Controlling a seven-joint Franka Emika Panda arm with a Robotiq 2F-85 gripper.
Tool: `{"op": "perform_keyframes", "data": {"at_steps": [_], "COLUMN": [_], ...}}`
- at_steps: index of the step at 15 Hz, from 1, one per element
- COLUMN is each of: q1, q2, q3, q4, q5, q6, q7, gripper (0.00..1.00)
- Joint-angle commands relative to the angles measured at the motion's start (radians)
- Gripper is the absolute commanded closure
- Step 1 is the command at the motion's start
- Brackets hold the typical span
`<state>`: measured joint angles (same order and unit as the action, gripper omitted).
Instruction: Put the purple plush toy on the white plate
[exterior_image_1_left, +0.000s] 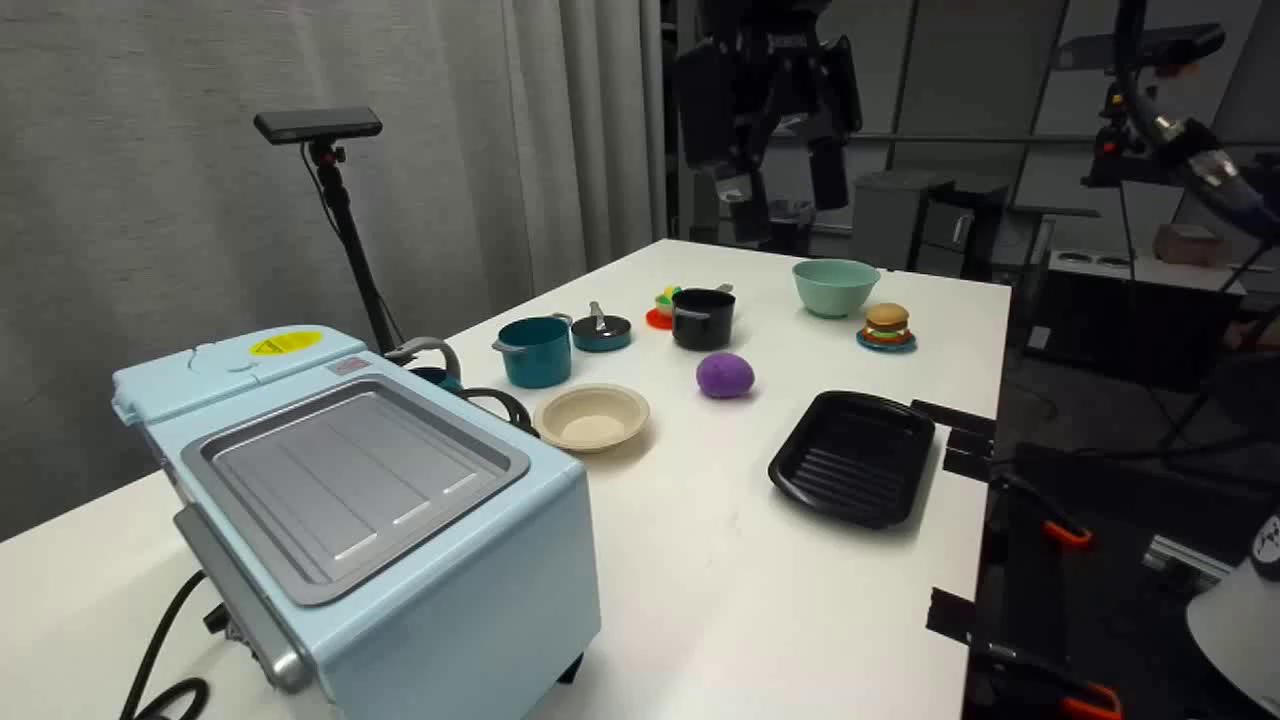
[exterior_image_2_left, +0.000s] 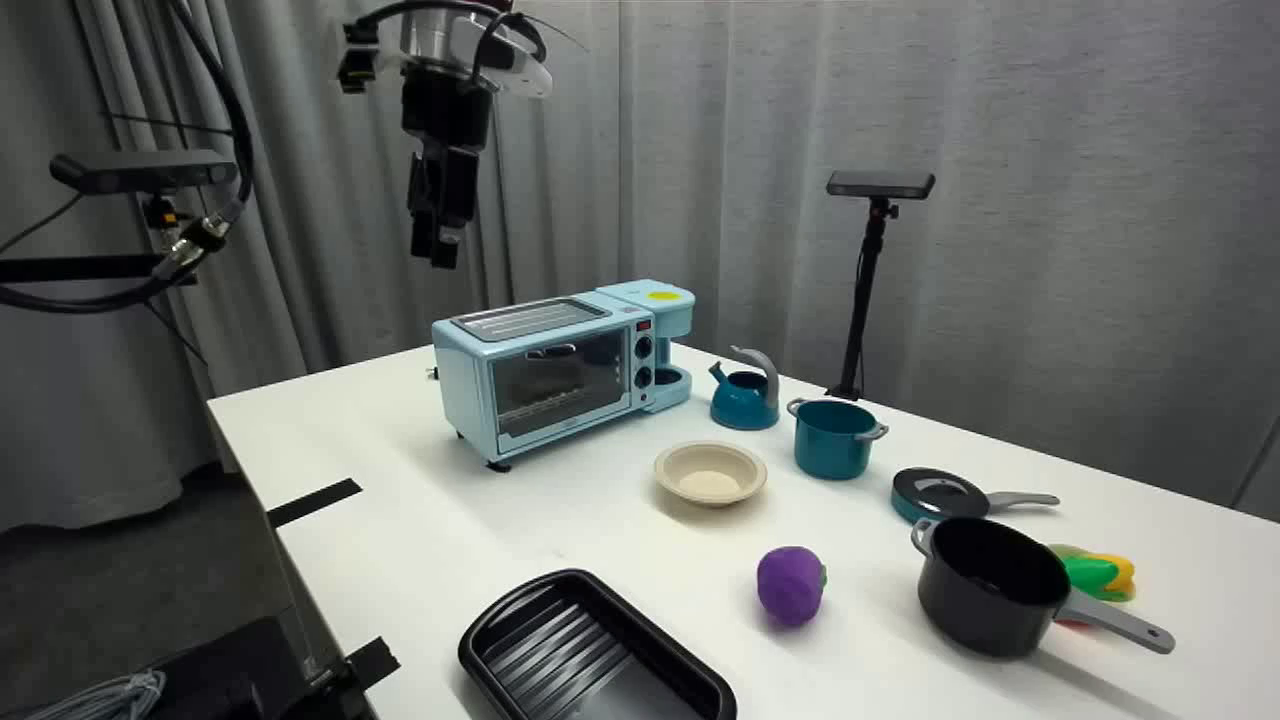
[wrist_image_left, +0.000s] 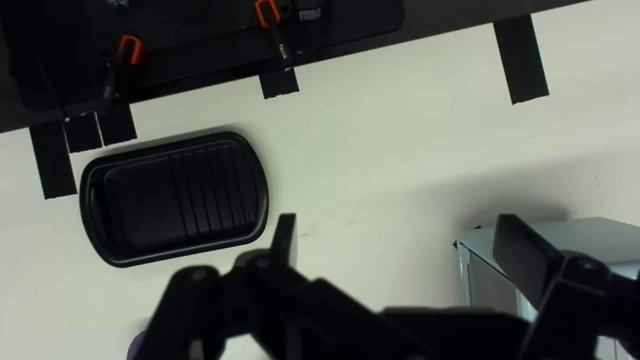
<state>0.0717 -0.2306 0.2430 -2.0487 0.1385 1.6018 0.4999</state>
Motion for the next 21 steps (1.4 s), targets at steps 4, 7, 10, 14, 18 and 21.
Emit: {"op": "perform_keyframes", "data": {"at_steps": [4,7,10,14,18,21], "q1": [0.016,0.016,0.016,0.016,0.016,0.008], "q2": [0.002,0.002,0.002,0.002,0.002,0.014], "q3": [-0.014,-0.014,-0.014,-0.014,-0.014,-0.024], "q4": [0.002,0.002,0.002,0.002,0.002,0.009], "q5": [-0.003,-0.003,-0.003,-0.003,-0.003,-0.02], "q6": [-0.002,-0.002,-0.002,-0.002,-0.002,0.009], "q7": [0.003,0.003,0.003,0.003,0.003,-0.015], "gripper": [0.0,0.0,0.0,0.0,0.0,0.0]}}
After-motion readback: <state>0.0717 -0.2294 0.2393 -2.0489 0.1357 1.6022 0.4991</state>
